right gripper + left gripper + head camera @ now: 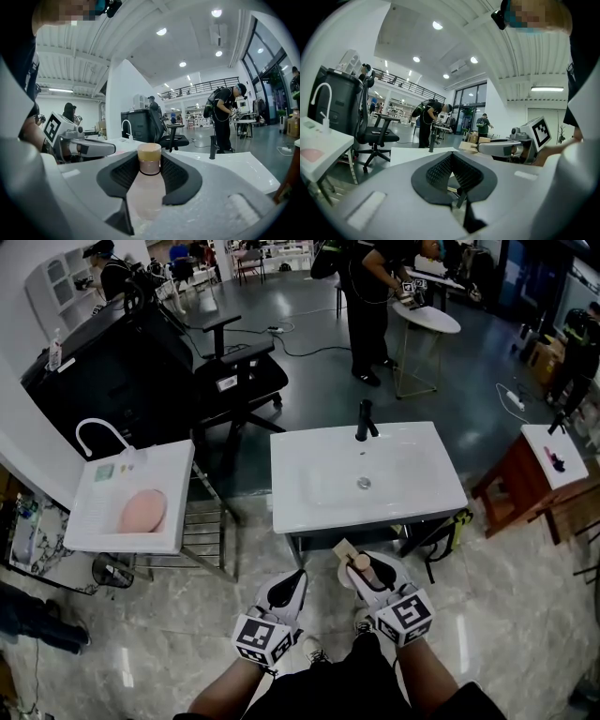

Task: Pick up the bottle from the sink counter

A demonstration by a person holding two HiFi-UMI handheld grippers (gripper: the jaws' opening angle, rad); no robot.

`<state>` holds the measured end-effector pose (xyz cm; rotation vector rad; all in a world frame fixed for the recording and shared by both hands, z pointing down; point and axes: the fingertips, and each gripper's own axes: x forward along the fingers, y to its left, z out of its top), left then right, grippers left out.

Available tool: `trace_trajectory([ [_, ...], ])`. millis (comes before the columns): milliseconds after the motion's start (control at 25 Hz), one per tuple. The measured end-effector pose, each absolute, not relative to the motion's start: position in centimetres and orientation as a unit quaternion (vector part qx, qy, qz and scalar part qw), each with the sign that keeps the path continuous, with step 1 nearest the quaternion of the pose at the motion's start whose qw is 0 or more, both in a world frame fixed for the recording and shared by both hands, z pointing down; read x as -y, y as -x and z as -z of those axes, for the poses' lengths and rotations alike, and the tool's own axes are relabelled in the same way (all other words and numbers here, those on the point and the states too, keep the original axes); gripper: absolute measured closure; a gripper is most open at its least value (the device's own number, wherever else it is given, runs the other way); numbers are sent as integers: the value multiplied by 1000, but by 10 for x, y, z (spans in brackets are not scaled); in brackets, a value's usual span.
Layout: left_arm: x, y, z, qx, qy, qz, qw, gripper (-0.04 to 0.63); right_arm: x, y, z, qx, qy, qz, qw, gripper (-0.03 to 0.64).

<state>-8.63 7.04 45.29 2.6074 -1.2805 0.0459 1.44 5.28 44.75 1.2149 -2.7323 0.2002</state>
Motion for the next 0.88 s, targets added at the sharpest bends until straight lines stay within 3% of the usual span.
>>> trace_trajectory([
  [880, -64, 87, -455, 441, -889, -14, 122, 592, -44, -15, -450, 908, -404, -71, 80, 476],
])
